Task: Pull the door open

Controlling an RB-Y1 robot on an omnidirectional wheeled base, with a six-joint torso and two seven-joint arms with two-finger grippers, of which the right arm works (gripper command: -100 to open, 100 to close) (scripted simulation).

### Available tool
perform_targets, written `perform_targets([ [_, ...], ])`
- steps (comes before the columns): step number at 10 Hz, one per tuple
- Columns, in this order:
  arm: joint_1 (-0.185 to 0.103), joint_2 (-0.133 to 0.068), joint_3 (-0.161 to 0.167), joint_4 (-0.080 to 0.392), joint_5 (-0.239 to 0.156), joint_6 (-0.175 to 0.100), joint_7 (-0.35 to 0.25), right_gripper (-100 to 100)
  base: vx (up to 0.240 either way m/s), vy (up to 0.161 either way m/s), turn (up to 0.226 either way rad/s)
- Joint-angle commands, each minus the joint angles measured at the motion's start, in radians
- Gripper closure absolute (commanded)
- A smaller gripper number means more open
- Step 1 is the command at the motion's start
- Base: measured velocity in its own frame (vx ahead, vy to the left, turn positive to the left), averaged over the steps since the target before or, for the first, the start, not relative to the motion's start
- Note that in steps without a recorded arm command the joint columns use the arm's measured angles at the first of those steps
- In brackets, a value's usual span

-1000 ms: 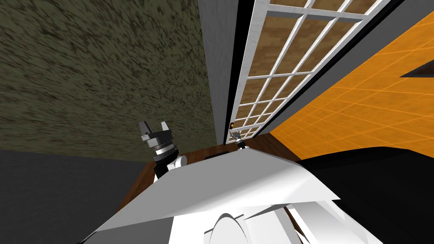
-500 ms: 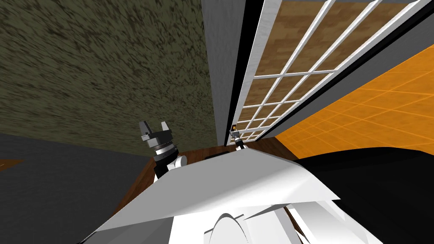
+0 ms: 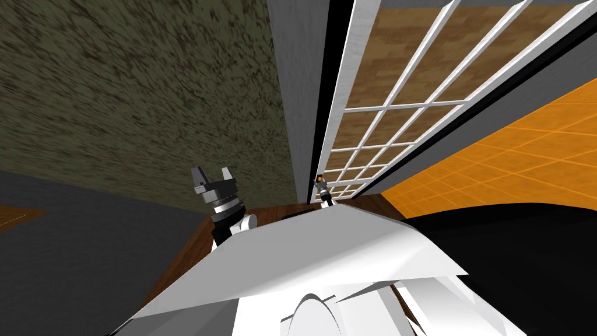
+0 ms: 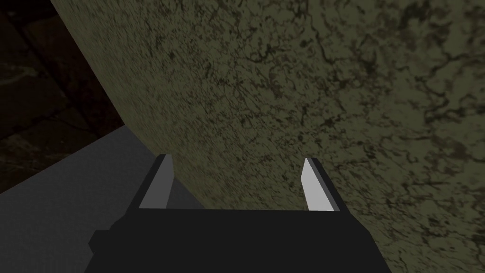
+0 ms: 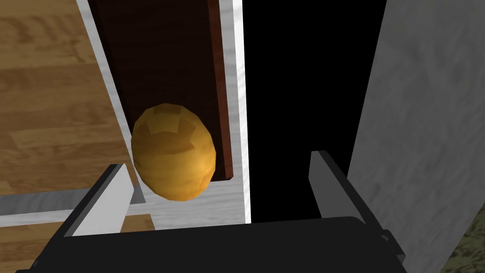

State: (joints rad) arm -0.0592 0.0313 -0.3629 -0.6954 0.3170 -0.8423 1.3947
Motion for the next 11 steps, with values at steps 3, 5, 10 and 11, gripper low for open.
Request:
perform_targets([
  [3, 0.0, 0.0, 0.0, 0.0, 0.0, 0.0, 0.0, 100, -0.007, -0.01, -0.024],
  [5, 0.0, 0.0, 0.0, 0.0, 0.0, 0.0, 0.0, 100, 0.0, 0.001, 0.008],
  [10, 0.001, -0.013, -0.001, -0.002, -0.016, -0.004, -0.066, 100, -0.011, 0.003, 0.017],
  [11, 0.001, -0.015, 0.001, -0.001, -0.021, -0.005, -0.091, 100, -0.01, 0.005, 0.035],
])
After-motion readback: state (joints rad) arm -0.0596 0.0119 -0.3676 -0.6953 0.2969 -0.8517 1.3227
